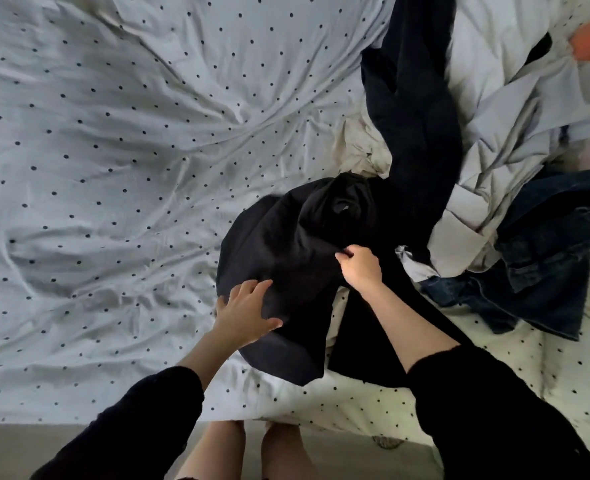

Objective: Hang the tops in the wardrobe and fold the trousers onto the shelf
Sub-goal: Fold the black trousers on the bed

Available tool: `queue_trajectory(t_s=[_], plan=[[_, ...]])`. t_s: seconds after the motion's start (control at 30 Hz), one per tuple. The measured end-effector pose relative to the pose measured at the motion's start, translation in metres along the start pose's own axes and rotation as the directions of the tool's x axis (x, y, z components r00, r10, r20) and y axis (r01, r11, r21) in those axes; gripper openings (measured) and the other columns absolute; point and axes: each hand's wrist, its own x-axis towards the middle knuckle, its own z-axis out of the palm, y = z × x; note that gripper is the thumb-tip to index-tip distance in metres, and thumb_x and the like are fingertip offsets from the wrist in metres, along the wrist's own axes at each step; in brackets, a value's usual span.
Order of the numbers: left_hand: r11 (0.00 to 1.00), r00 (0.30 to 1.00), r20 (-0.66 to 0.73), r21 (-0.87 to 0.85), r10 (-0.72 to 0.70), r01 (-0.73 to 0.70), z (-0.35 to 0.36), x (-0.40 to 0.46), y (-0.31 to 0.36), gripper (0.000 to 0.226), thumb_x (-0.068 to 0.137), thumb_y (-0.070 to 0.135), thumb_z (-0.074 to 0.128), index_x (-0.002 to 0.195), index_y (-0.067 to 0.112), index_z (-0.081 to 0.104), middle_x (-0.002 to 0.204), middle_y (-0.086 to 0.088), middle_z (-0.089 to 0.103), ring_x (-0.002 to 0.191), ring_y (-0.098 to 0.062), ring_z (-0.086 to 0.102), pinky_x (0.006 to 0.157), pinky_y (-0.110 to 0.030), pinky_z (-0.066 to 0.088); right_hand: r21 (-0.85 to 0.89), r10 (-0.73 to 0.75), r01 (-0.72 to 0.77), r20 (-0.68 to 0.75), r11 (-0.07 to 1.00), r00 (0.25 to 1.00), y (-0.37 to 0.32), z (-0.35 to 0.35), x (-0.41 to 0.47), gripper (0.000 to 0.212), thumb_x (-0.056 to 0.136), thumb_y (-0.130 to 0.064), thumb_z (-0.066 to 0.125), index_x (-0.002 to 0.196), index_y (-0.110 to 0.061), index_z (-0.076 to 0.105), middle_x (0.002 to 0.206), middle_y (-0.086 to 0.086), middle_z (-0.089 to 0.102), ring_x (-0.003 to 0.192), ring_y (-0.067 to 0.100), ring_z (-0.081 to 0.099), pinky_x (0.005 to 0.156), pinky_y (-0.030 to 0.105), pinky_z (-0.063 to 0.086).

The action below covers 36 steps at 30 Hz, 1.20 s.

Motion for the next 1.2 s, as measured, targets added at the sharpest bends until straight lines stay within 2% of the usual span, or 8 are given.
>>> queue_trajectory(t_s=[0.1, 0.43, 0.53, 0.73, 0.8, 0.93, 1.07, 1.2], plan=[[1.0, 0.996, 0.082, 0.003, -0.016, 0.016, 0.001, -0.007, -0.008, 0.077, 0.079, 0.05, 0.065, 0.144, 0.03, 0.027, 0.146, 0.002, 0.032, 0.137, -0.022, 0.025, 0.111, -0.05, 0.021, 0.296, 0.015, 0.014, -0.096, 0.955, 0.995, -0.011, -0.021, 0.0, 0.029, 0.091, -0.025, 0.058, 0.116, -0.011, 0.066, 0.114, 0.009, 0.066, 0.111, 0.027, 0.057, 0.087, 0.028, 0.042], [0.97, 0.99, 0.051, -0.197, -0.134, 0.142, 0.014, -0.012, -0.028, 0.072, 0.085, 0.038, 0.064, 0.145, 0.021, 0.028, 0.146, -0.004, 0.036, 0.133, -0.025, 0.035, 0.107, -0.047, 0.033, -0.045, -0.152, 0.148, -0.475, 0.988, 0.867, -0.008, -0.023, -0.033, 0.052, 0.089, -0.041, 0.058, 0.131, -0.012, 0.049, 0.132, 0.01, 0.051, 0.119, 0.031, 0.05, 0.095, 0.05, 0.037], [0.97, 0.989, 0.122, -0.216, -0.087, 0.112, 0.024, -0.011, -0.028, 0.074, 0.085, 0.029, 0.064, 0.147, 0.019, 0.026, 0.147, -0.008, 0.034, 0.133, -0.026, 0.035, 0.107, -0.042, 0.034, -0.317, -0.387, 0.304, -0.247, 0.899, 0.888, 0.027, 0.039, -0.081, 0.057, 0.081, -0.047, 0.065, 0.125, -0.012, 0.054, 0.125, 0.008, 0.054, 0.112, 0.029, 0.053, 0.095, 0.051, 0.036], [0.965, 0.978, 0.117, -0.182, -0.171, 0.19, 0.045, -0.016, -0.039, 0.078, 0.085, 0.026, 0.065, 0.148, 0.023, 0.019, 0.151, -0.006, 0.025, 0.136, -0.027, 0.03, 0.107, -0.046, 0.033, -0.528, -0.252, 0.241, 0.053, 0.814, 0.966, 0.051, 0.101, -0.102, 0.099, 0.065, -0.07, 0.066, 0.139, -0.009, 0.042, 0.145, 0.011, 0.043, 0.128, 0.03, 0.046, 0.101, 0.061, 0.031], [0.821, 0.948, 0.181, -0.474, -0.261, 0.317, 0.047, -0.016, -0.04, 0.081, 0.084, 0.017, 0.068, 0.148, 0.016, 0.019, 0.144, -0.011, 0.035, 0.13, -0.028, 0.037, 0.104, -0.037, 0.035, -0.556, -0.147, 0.183, 0.11, 0.811, 0.983, 0.054, 0.104, -0.096, 0.087, 0.079, -0.061, 0.059, 0.144, -0.011, 0.031, 0.153, 0.008, 0.028, 0.138, 0.027, 0.031, 0.109, 0.056, 0.019], [0.394, 0.889, 0.37, -0.8, -0.27, 0.452, 0.037, -0.018, -0.029, 0.069, 0.087, 0.003, 0.061, 0.145, 0.014, 0.026, 0.125, -0.007, 0.053, 0.115, -0.023, 0.05, 0.097, -0.038, 0.037, -0.429, -0.113, 0.111, 0.022, 0.896, 0.993, 0.051, 0.09, -0.086, 0.029, 0.096, -0.031, 0.047, 0.119, -0.02, 0.06, 0.124, 0.001, 0.059, 0.118, 0.022, 0.051, 0.11, 0.044, 0.02], [0.551, 0.971, 0.108, -0.807, -0.215, 0.212, 0.011, -0.015, -0.006, 0.051, 0.087, -0.011, 0.045, 0.135, 0.007, 0.045, 0.104, -0.001, 0.062, 0.088, -0.007, 0.054, 0.066, -0.012, 0.043, -0.025, -0.022, 0.022, -0.033, 0.999, 0.999, 0.024, 0.047, -0.067, 0.022, 0.095, -0.025, 0.051, 0.11, -0.013, 0.061, 0.113, 0.011, 0.065, 0.111, 0.032, 0.055, 0.094, 0.039, 0.039], [0.752, 0.98, -0.191, -0.653, -0.052, -0.087, -0.032, -0.01, 0.014, 0.057, 0.086, -0.007, 0.045, 0.14, 0.011, 0.039, 0.131, 0.0, 0.053, 0.111, -0.011, 0.053, 0.085, -0.018, 0.043, 0.204, -0.08, 0.104, -0.121, 0.974, 0.989, -0.014, -0.01, -0.057, 0.022, 0.09, -0.023, 0.06, 0.106, -0.01, 0.067, 0.108, 0.008, 0.067, 0.106, 0.028, 0.058, 0.091, 0.036, 0.044]])
